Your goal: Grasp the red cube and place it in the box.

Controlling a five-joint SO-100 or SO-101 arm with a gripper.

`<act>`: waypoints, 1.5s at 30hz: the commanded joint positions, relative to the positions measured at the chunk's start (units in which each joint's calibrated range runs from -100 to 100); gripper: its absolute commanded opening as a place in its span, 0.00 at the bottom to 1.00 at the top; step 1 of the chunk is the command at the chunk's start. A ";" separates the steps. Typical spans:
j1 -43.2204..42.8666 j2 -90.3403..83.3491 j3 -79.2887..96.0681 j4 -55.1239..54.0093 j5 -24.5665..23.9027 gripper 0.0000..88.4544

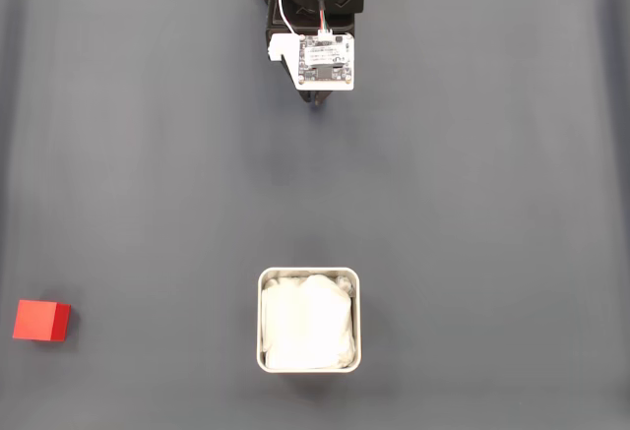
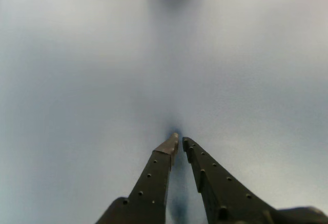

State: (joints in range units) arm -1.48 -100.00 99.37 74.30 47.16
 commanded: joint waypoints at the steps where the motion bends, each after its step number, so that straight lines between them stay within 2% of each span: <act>1: 1.48 0.09 0.45 1.52 1.66 0.00; 29: 1.20 0.09 0.45 1.27 1.37 0.00; 36: 1.34 3.03 -3.11 -14.80 -0.44 0.00; 39: 0.42 7.80 -11.68 -20.29 -0.54 0.00; 45: 0.28 20.10 -33.49 -23.89 0.34 0.00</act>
State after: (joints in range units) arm -0.82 -84.72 77.67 52.51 46.91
